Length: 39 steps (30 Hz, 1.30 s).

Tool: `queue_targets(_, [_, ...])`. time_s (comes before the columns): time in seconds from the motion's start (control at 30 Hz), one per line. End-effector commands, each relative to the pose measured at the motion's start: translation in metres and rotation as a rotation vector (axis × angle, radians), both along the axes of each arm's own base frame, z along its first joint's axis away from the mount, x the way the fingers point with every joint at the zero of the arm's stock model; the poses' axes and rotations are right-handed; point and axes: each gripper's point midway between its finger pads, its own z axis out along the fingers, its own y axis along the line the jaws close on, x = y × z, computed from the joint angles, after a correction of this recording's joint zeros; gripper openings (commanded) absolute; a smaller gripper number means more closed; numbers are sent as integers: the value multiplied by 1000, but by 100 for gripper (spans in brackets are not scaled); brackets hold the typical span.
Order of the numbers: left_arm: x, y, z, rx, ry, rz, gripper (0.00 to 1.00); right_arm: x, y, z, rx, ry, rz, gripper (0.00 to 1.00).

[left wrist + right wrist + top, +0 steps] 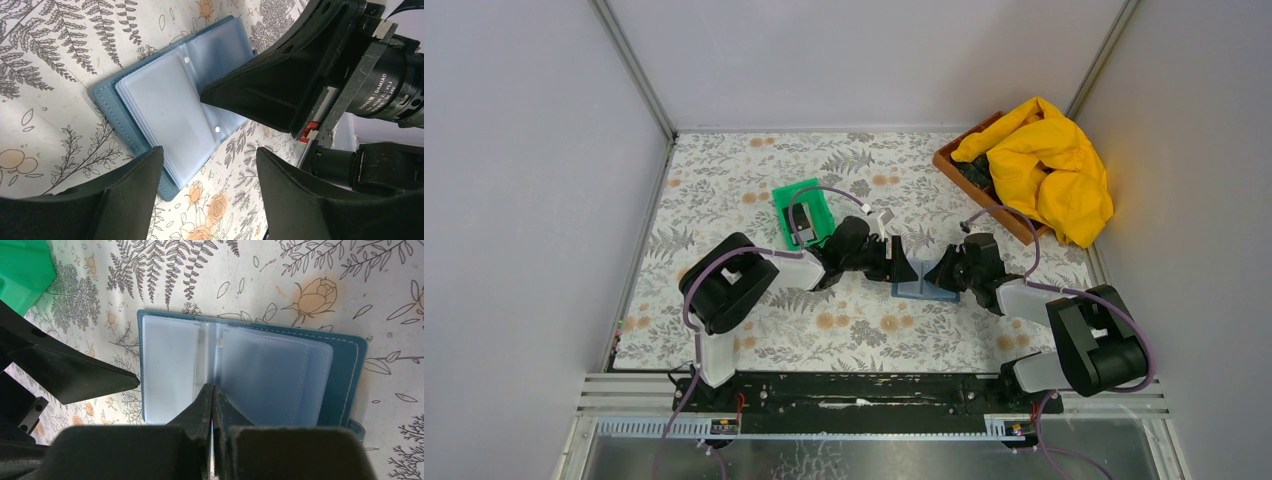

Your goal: Take the credit cards out of the card holder

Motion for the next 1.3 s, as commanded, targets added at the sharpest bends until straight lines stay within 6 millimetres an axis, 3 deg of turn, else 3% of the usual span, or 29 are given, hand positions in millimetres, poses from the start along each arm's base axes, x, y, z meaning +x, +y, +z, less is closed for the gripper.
queue_targets(0.0, [4, -4, 4, -32, -17, 3, 76, -21, -5, -21, -34, 90, 13, 0])
queue_targets(0.53, [3, -6, -11, -36, 34, 8, 76, -23, -5, -23, -35, 95, 17, 0])
queue_targets(1.27, [7, 6, -7, -1, 3, 39, 75, -22, -5, -24, -33, 95, 17, 0])
